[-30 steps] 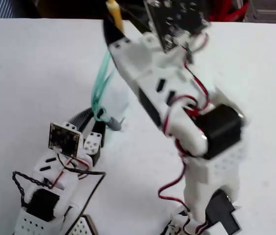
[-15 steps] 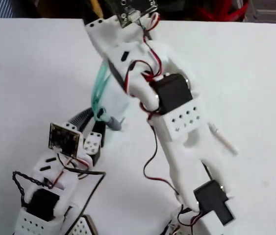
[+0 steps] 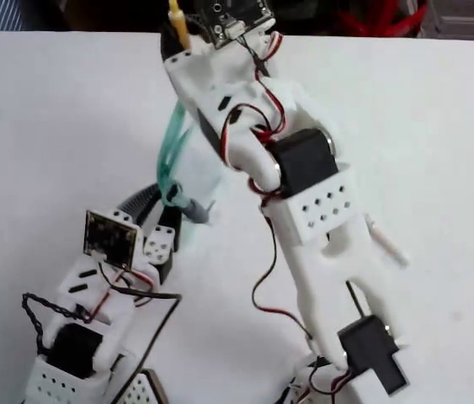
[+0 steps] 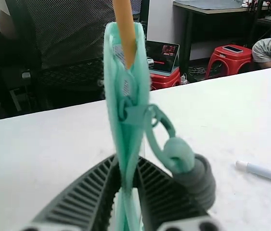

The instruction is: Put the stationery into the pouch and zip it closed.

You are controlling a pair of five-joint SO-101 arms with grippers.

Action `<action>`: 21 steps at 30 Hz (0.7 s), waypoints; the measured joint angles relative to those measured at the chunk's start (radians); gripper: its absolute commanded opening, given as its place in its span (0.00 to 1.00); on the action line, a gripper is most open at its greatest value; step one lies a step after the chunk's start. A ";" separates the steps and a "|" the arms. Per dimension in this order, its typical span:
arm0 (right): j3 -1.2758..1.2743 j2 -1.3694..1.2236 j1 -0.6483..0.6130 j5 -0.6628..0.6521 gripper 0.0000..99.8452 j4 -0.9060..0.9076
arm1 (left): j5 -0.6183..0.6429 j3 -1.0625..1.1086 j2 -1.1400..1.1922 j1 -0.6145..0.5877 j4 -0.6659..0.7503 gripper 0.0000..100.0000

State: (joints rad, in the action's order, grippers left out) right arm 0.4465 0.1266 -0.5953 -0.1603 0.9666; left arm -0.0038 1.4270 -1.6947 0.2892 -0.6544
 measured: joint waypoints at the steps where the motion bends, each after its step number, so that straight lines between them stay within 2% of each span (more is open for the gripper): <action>1: 0.000 0.005 -0.012 0.000 0.30 0.034 | 0.000 0.000 0.000 0.000 0.000 0.03; 3: 0.000 0.020 -0.040 0.000 0.35 0.104 | 0.000 0.000 0.000 -0.002 0.000 0.03; 8: 0.000 0.118 -0.063 0.000 0.28 0.175 | 0.000 0.000 0.000 -0.002 0.000 0.03; 12: 0.002 0.232 -0.009 0.000 0.27 0.192 | 0.002 0.000 0.000 -0.002 0.000 0.03; 16: 0.002 0.290 0.127 0.000 0.27 0.279 | 0.002 0.000 0.000 -0.002 0.000 0.03; 21: -0.032 0.258 0.387 0.000 0.27 0.468 | 0.002 0.000 0.000 -0.002 0.000 0.03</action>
State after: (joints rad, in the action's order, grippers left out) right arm 0.4143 0.3844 -0.2087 -0.1603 1.4346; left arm -0.0023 1.4270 -1.6947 0.2877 -0.6544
